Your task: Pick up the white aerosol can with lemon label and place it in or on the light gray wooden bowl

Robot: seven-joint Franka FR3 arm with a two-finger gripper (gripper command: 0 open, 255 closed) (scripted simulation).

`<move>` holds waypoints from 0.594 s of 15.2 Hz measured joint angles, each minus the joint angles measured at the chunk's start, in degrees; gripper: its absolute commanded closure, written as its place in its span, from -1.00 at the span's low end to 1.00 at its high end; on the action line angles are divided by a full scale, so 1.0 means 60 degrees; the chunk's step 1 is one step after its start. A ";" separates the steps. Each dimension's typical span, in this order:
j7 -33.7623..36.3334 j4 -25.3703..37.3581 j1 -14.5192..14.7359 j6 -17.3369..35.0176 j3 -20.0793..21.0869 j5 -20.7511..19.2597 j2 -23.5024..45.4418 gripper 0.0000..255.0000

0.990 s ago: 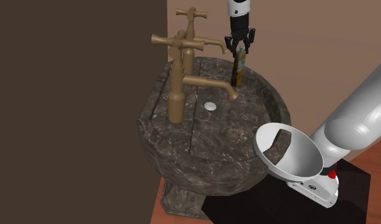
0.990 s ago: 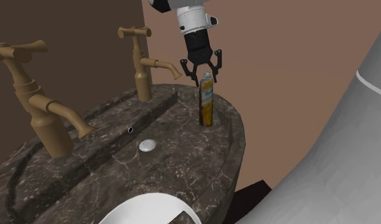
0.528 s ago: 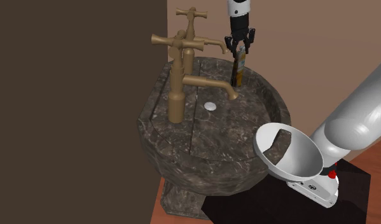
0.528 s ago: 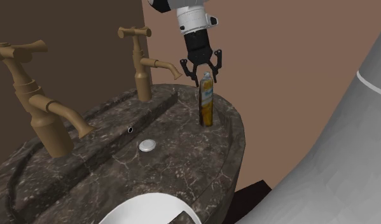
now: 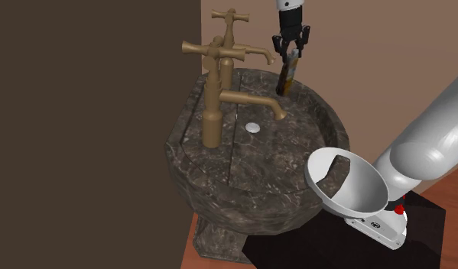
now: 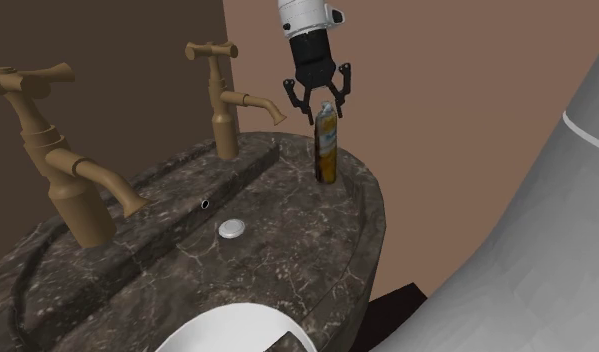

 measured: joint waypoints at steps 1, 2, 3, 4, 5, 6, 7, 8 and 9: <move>-0.0001 0.0124 0.0011 -0.0139 0.0012 0.0005 -0.0012 1.00; -0.0032 0.0262 0.0008 -0.0267 0.0008 0.0001 -0.0006 1.00; -0.0059 0.0380 0.0006 -0.0398 0.0007 -0.0003 -0.0022 1.00; -0.0091 0.0555 0.0002 -0.0538 0.0003 -0.0008 0.0009 1.00; -0.0090 0.0677 0.0012 -0.0656 0.0014 -0.0004 0.0016 1.00; -0.0112 0.0802 0.0012 -0.0760 0.0014 -0.0007 0.0035 1.00; -0.0140 0.0958 0.0010 -0.0896 0.0012 -0.0012 0.0052 1.00; -0.0164 0.1104 0.0010 -0.1032 0.0012 -0.0016 0.0061 1.00; -0.0165 0.1212 0.0020 -0.1155 0.0023 -0.0014 0.0048 1.00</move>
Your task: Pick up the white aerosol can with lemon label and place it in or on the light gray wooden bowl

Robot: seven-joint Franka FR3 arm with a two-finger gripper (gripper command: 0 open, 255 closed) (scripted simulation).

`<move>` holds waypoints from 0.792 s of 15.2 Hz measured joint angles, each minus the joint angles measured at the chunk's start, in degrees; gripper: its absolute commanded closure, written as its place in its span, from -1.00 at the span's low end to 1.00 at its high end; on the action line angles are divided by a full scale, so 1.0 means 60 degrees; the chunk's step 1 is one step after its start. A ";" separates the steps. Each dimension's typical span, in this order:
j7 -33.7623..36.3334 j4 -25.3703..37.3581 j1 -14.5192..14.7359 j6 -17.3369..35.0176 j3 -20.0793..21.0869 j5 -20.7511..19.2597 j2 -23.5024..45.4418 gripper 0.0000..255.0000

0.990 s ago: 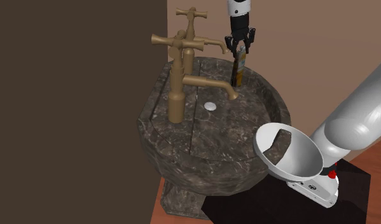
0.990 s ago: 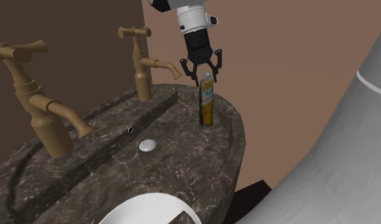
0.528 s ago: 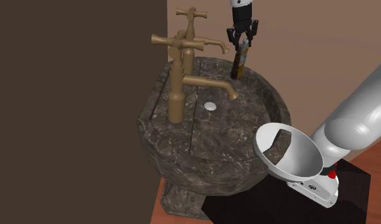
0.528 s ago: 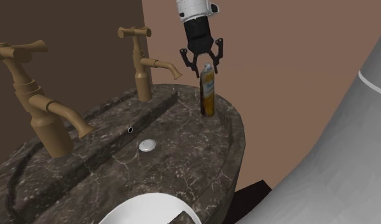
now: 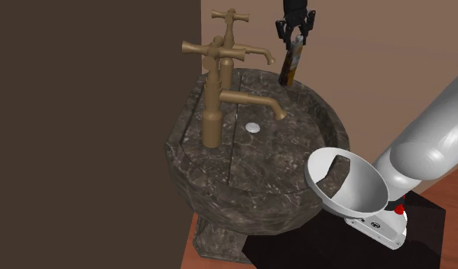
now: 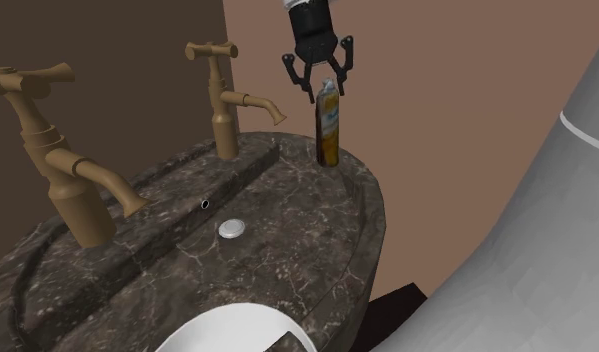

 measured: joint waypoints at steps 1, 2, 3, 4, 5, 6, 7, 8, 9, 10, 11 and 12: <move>-0.0029 0.0172 -0.0001 -0.0139 -0.0001 -0.0005 0.0027 1.00; -0.0067 0.0365 -0.0007 -0.0282 -0.0007 -0.0014 0.0072 1.00; -0.0088 0.0534 -0.0006 -0.0418 -0.0005 -0.0018 0.0105 1.00; -0.0102 0.0716 -0.0001 -0.0550 0.0000 -0.0022 0.0155 1.00; -0.0112 0.0838 0.0006 -0.0672 0.0007 -0.0024 0.0156 1.00; -0.0132 0.0984 0.0008 -0.0794 0.0008 -0.0029 0.0178 1.00; -0.0164 0.1210 0.0009 -0.0967 0.0009 -0.0037 0.0228 1.00; -0.0176 0.1337 0.0012 -0.1071 0.0013 -0.0042 0.0251 1.00; -0.0193 0.1569 0.0019 -0.1226 0.0019 -0.0049 0.0326 1.00; -0.0230 0.1803 0.0018 -0.1393 0.0017 -0.0060 0.0391 1.00; -0.0262 0.1934 0.0013 -0.1513 0.0013 -0.0070 0.0399 1.00; -0.0274 0.2124 0.0022 -0.1657 0.0020 -0.0076 0.0445 1.00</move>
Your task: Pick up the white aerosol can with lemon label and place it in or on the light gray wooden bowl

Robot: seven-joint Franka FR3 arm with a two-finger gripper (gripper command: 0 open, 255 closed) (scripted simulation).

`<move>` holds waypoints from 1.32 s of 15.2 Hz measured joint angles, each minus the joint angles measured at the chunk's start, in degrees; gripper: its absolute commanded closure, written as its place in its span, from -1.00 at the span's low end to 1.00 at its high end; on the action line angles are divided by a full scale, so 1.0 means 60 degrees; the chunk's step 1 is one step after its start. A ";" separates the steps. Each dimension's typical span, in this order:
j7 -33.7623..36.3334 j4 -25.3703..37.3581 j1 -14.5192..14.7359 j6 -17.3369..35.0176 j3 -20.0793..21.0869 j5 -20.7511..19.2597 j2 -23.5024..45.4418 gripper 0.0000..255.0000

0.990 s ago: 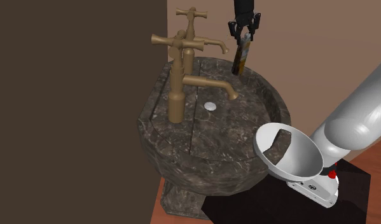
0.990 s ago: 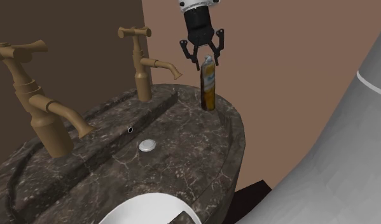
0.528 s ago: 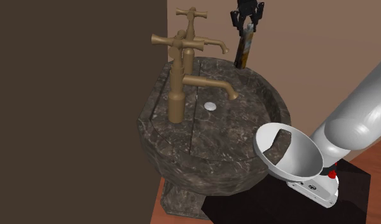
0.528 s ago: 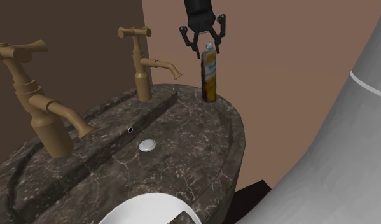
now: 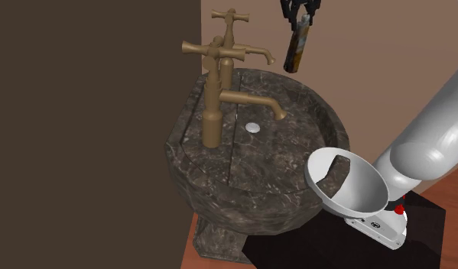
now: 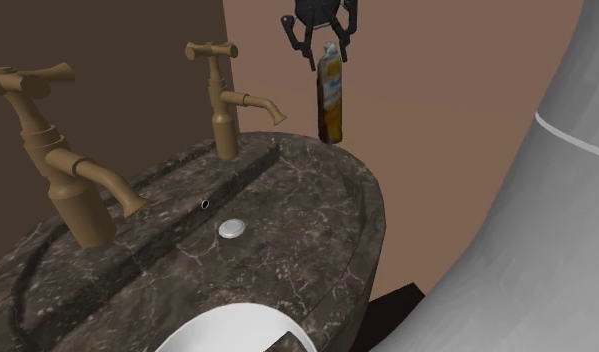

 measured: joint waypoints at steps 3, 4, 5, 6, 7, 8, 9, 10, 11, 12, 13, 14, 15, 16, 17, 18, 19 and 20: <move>-0.0056 0.0458 0.0007 -0.0330 0.0005 -0.0022 0.0125 1.00; 0.0014 0.0360 0.0044 -0.0384 0.0039 -0.0002 -0.0008 1.00; 0.0119 0.0122 0.0096 -0.0396 0.0088 0.0030 -0.0241 1.00; 0.0192 -0.0094 0.0133 -0.0440 0.0125 0.0058 -0.0489 1.00; 0.0299 -0.0417 0.0179 -0.0431 0.0173 0.0099 -0.0790 1.00; 0.0402 -0.0659 0.0232 -0.0518 0.0231 0.0140 -0.1103 1.00; 0.0571 -0.0978 0.0307 -0.0540 0.0316 0.0210 -0.1420 1.00; 0.0712 -0.1289 0.0369 -0.0596 0.0391 0.0273 -0.1760 1.00; 0.0839 -0.1493 0.0423 -0.0635 0.0459 0.0333 -0.1987 1.00; 0.0997 -0.1801 0.0485 -0.0613 0.0539 0.0411 -0.2253 1.00; 0.1122 -0.2065 0.0542 -0.0707 0.0614 0.0483 -0.2588 1.00; 0.1272 -0.2285 0.0600 -0.0751 0.0699 0.0567 -0.2841 1.00; 0.1438 -0.2528 0.0665 -0.0809 0.0795 0.0666 -0.3121 1.00; 0.1548 -0.2619 0.0715 -0.0958 0.0871 0.0744 -0.3354 1.00; 0.1699 -0.2798 0.0775 -0.1105 0.0966 0.0847 -0.3660 1.00; 0.1843 -0.2989 0.0830 -0.1198 0.1056 0.0951 -0.3936 1.00; 0.2051 -0.3011 0.0893 -0.1310 0.1193 0.1078 -0.4050 1.00; 0.2209 -0.3206 0.0951 -0.1420 0.1292 0.1203 -0.4334 1.00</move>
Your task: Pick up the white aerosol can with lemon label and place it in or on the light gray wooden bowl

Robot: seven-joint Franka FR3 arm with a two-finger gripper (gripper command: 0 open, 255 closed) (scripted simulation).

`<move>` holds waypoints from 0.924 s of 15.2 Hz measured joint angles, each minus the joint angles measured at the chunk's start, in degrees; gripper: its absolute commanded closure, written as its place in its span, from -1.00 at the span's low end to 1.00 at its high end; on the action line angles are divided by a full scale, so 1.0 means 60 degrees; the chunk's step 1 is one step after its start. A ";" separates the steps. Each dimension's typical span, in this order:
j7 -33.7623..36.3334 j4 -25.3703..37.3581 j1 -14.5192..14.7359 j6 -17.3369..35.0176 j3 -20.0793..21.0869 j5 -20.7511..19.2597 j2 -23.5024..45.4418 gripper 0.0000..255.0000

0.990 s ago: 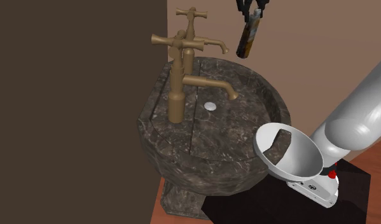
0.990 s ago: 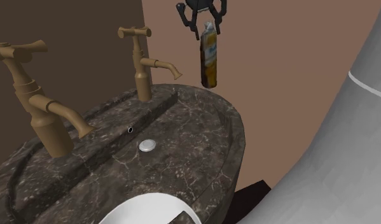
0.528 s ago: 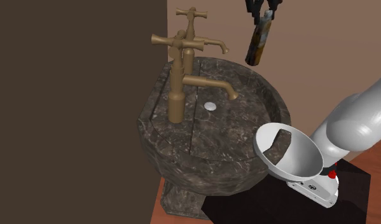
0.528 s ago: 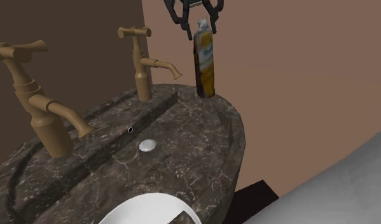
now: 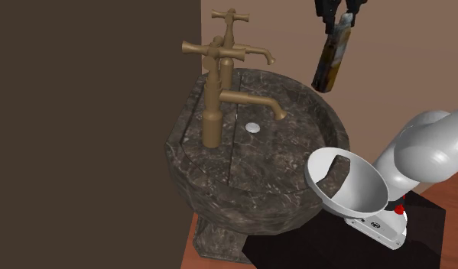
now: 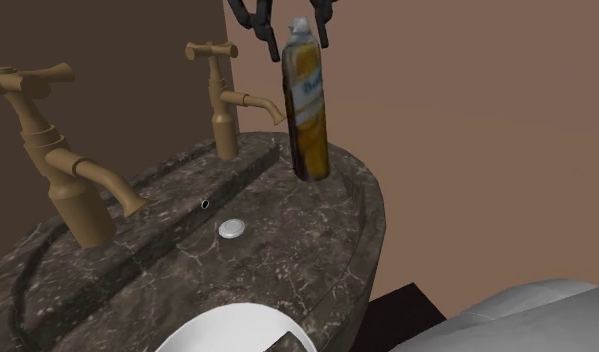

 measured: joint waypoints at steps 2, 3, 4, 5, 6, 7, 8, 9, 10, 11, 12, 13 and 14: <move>0.0268 -0.0269 0.0091 -0.0171 0.0171 0.0215 -0.0432 1.00; 0.0413 -0.0363 0.0139 -0.0294 0.0266 0.0339 -0.0646 1.00; 0.0610 -0.0564 0.0201 -0.0373 0.0396 0.0503 -0.0922 1.00; 0.0799 -0.0574 0.0250 -0.0527 0.0525 0.0660 -0.1089 1.00; 0.0977 -0.0514 0.0286 -0.0683 0.0647 0.0803 -0.1183 1.00; 0.1161 -0.0511 0.0324 -0.0809 0.0772 0.0955 -0.1310 1.00; 0.1390 -0.0578 0.0373 -0.0921 0.0929 0.1150 -0.1493 1.00; 0.1501 -0.0632 0.0412 -0.1068 0.0993 0.1272 -0.1706 1.00; 0.1633 -0.0786 0.0448 -0.1097 0.1080 0.1412 -0.1900 1.00; 0.1887 -0.0653 0.0472 -0.1273 0.1263 0.1622 -0.1963 1.00; 0.2125 -0.0688 0.0514 -0.1432 0.1414 0.1851 -0.2174 1.00; 0.2281 -0.0608 0.0534 -0.1598 0.1505 0.1998 -0.2280 1.00; 0.2480 -0.0559 0.0545 -0.1693 0.1646 0.2179 -0.2349 1.00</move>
